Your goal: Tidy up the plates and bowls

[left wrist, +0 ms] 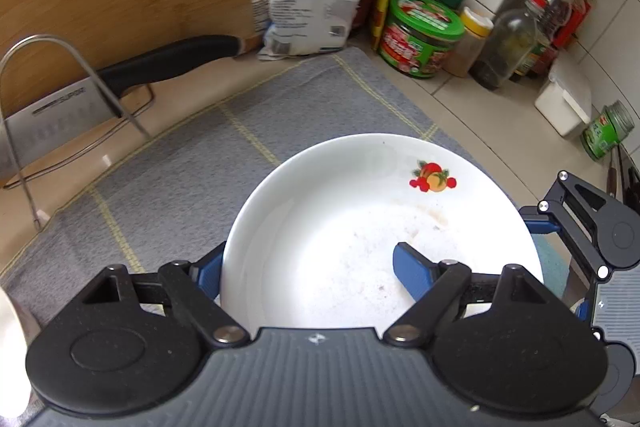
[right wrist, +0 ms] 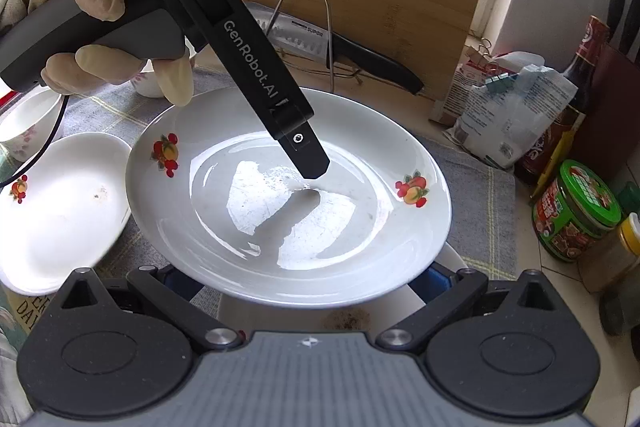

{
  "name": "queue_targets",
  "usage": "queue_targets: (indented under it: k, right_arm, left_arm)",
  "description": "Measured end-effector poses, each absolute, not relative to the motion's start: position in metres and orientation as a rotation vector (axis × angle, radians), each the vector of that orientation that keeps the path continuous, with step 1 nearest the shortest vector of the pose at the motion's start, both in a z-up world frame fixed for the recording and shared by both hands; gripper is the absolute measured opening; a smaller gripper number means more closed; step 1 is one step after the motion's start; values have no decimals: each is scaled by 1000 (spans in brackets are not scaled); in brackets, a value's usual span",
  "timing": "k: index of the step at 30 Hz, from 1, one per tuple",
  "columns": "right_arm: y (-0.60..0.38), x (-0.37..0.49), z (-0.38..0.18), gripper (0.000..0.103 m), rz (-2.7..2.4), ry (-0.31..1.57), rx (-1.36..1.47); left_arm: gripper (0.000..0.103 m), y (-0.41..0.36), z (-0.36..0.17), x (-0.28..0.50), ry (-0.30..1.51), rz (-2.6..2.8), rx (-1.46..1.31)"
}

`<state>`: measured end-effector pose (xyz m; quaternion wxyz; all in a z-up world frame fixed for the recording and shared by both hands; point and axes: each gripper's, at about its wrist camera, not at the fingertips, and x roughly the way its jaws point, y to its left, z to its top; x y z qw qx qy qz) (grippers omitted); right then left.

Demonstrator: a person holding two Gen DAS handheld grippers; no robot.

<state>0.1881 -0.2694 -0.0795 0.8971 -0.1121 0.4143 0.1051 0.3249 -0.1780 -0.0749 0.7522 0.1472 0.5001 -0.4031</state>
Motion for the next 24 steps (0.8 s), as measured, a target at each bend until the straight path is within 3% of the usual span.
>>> queue_targets:
  k: [24]
  right_arm:
    - [-295, 155, -97, 103, 92, 900, -227]
  left_arm:
    - [84, -231, -93, 298, 1070, -996, 421]
